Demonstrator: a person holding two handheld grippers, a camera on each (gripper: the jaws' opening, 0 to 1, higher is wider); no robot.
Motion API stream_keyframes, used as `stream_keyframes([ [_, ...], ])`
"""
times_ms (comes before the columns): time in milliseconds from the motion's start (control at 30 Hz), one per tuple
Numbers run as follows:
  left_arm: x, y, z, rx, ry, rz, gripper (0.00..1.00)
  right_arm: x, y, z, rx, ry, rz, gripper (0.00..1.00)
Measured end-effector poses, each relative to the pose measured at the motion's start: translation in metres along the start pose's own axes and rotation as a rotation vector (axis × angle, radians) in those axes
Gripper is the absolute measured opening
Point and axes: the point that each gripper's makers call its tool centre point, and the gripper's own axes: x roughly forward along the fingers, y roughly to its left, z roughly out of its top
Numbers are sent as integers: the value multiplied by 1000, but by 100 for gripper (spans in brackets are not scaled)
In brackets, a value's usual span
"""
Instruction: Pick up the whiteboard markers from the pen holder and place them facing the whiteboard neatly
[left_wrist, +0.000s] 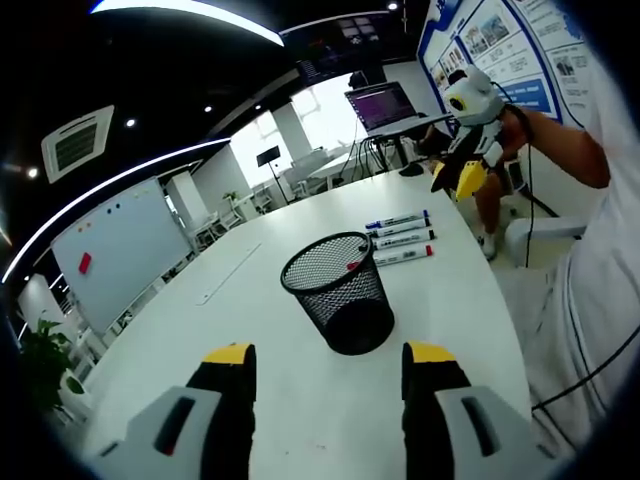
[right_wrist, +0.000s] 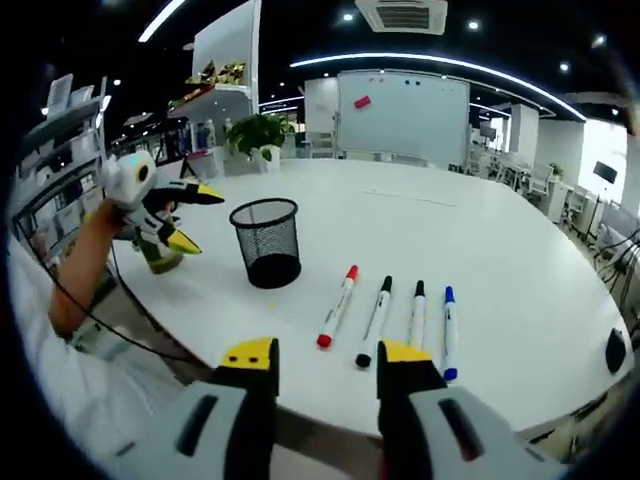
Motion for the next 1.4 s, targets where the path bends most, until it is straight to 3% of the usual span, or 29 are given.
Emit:
stream_keyframes([
  [267, 0, 0, 0, 2, 3, -1, 60, -7, 9, -1, 31, 30, 6, 41],
  [567, 0, -1, 0, 7, 3, -3, 59, -20, 16, 7, 29, 2, 40, 45],
  [1400, 0, -1, 0, -1, 0, -7, 61, -19, 23, -5, -54, 72, 59, 49],
])
